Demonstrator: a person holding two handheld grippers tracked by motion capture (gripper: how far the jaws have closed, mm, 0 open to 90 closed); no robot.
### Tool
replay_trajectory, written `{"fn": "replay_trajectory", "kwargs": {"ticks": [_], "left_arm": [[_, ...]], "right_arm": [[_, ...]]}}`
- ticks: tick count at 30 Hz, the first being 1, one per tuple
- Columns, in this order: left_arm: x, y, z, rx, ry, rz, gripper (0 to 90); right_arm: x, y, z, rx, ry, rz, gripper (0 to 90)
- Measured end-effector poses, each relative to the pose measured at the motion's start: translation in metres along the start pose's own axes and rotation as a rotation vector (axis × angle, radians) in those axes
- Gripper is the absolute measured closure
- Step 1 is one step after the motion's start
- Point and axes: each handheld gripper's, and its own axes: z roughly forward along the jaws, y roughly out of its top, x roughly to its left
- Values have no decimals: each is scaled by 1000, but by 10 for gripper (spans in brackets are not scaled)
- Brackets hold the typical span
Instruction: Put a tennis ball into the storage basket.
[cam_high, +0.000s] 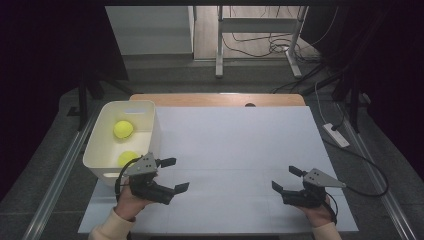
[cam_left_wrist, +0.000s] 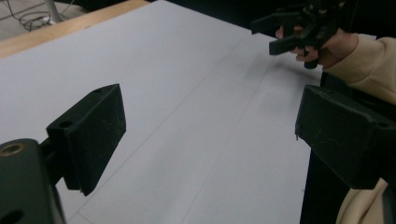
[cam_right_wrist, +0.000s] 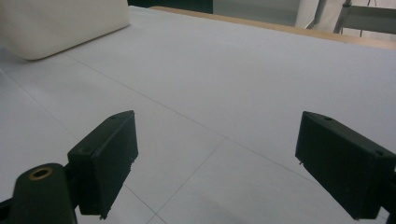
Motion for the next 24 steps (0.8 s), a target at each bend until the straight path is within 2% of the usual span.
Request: {"fn": "replay_trajectory", "kwargs": {"ticks": [4,8,16,24], "left_arm": [[0,-8,4,11,-2,-2,91],[0,-23,15,48,13,17,90],[4,-42,23,49,29,1,88],[6,-50,23,54,41,-8,91]], "right_arm": [[0,0,0,-2,3,1,127],[0,-1,-1,-2,1,1,127],[2,-2,-2,-7,14,-3,127],[3,-4,-2,3,28,-4,126]]}}
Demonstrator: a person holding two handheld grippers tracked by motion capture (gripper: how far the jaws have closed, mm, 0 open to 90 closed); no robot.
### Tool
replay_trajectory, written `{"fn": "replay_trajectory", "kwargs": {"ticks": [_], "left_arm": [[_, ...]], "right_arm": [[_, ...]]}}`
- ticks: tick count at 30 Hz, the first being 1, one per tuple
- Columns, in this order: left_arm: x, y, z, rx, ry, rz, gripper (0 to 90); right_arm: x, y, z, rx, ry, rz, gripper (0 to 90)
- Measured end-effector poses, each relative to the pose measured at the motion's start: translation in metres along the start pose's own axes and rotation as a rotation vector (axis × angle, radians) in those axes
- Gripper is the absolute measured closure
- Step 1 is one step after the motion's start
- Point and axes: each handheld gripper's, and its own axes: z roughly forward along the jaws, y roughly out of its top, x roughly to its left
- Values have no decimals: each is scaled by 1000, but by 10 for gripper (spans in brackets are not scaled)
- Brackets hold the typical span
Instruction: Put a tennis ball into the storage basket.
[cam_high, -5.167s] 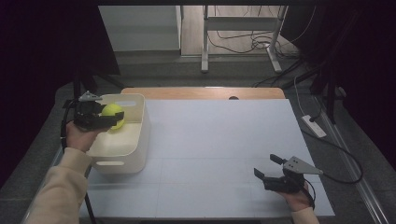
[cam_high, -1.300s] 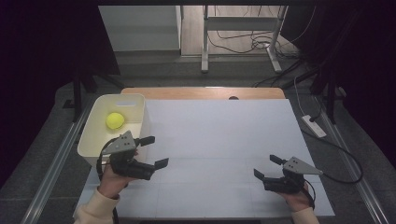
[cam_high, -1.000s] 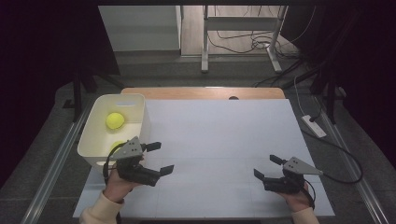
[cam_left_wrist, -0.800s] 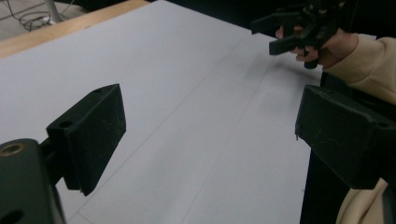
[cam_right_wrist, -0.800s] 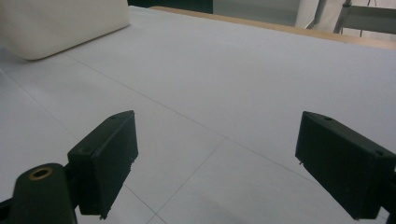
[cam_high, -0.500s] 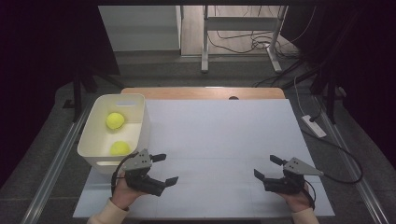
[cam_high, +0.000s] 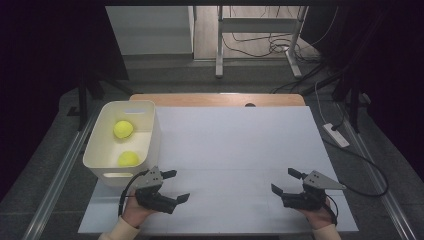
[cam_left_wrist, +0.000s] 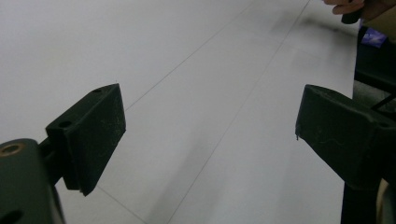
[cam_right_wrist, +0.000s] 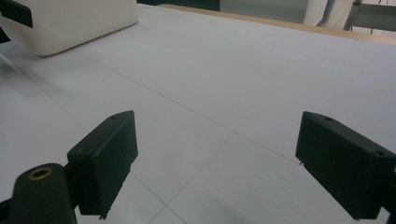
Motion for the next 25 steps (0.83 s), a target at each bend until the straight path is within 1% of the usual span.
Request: {"fn": "replay_trajectory", "kwargs": {"ticks": [5,8,14,25], "left_arm": [[4,-6,1,0,4,-22,94],[5,-7,1,-1,10,-23,95],[6,-8,-2,-21,11,-34,100],[7,-8,-3,-23,14,-35,103]], "right_arm": [[0,-1,-1,5,2,3,126],[-1,-1,-1,8,3,3,126],[-1,-2,-1,10,8,0,126],[-2,-2,-1,11,12,-1,126]]}}
